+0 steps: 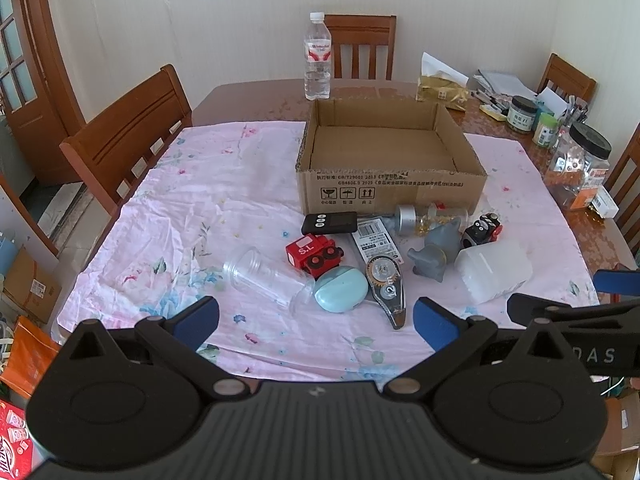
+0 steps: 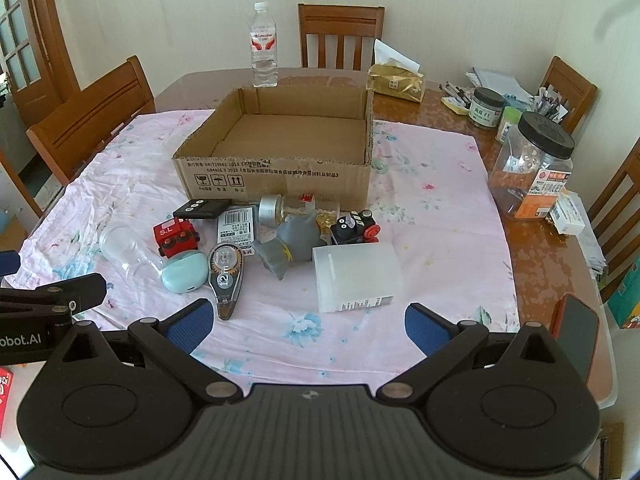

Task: Organize rigid objects
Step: 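Move both tools toward the scattered objects in front of the cardboard box, then lower left tool onto the clear plastic cup while right tool lowers onto white box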

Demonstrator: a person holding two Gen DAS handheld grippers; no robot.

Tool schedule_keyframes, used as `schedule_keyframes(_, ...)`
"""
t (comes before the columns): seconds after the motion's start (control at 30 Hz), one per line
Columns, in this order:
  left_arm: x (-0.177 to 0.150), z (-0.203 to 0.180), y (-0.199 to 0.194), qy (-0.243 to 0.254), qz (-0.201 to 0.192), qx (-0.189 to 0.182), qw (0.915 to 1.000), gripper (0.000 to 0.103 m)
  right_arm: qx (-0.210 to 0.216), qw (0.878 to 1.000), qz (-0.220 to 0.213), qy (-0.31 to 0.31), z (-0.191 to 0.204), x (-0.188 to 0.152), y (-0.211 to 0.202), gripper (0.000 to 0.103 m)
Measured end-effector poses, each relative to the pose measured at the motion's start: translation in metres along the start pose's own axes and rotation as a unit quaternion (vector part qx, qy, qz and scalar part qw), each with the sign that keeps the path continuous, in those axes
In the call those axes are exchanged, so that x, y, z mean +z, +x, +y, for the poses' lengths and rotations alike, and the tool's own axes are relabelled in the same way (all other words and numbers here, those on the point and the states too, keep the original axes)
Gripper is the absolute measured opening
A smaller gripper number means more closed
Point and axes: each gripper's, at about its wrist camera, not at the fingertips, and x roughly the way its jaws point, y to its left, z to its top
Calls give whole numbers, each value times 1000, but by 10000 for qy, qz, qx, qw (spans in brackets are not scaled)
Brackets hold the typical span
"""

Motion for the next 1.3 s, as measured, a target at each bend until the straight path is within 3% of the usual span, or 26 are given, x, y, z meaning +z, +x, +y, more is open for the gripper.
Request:
schedule_keyframes(0.6, 7, -6, -3, 23, -132, -25, 9999, 103, 111, 9998, -132, -69, -9, 10, -3, 103)
schedule_keyframes(1.3, -4, 12, 50, 518, -170, -607, 9967, 103, 400, 9981, -137, -458, -4, 3, 34, 103)
